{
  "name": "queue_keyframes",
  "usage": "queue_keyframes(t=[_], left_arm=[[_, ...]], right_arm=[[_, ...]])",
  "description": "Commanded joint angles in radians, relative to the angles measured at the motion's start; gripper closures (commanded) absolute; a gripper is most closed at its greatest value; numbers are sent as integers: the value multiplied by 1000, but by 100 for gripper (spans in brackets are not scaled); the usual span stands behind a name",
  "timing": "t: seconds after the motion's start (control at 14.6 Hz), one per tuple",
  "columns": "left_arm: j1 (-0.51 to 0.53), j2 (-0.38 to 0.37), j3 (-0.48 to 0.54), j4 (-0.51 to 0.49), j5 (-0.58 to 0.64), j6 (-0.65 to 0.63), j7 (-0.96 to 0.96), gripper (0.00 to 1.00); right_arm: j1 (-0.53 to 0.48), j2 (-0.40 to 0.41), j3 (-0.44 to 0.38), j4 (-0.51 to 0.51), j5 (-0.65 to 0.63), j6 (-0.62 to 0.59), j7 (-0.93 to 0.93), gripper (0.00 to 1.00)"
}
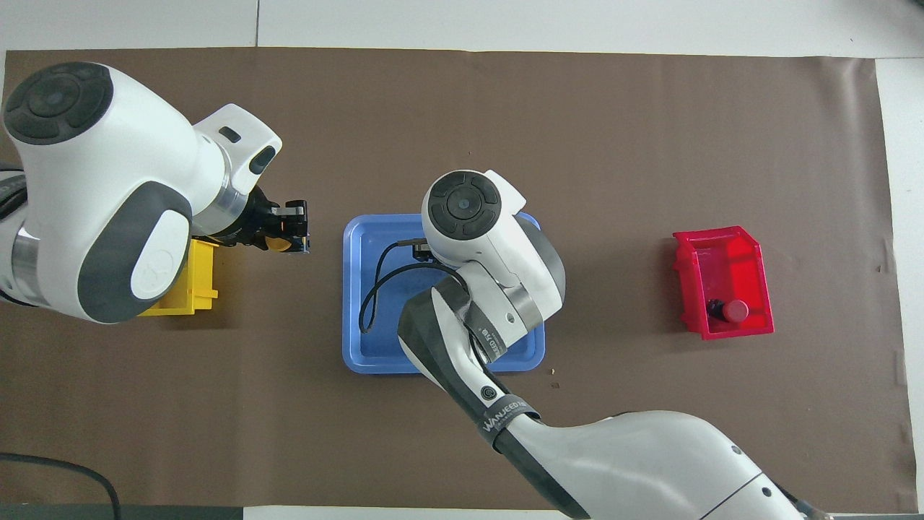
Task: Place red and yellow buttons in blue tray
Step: 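Place red in tray with the right gripper while the left gripper lifts yellow, then place yellow in tray with the left gripper while the right gripper grasps red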
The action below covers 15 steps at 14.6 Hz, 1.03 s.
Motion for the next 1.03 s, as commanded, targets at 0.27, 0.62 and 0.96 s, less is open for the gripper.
queue_keyframes(t=[0.27, 0.62, 0.96], left_arm=[[-148, 109, 15, 14, -20, 143, -115, 82], [-201, 201, 15, 12, -20, 258, -150, 81], [-233, 243, 15, 14, -19, 296, -181, 81]], right_arm=[[-300, -279, 5, -145, -3, -146, -280, 22], [-475, -407, 5, -342, -3, -155, -541, 22], [-616, -479, 6, -489, -3, -135, -736, 22]])
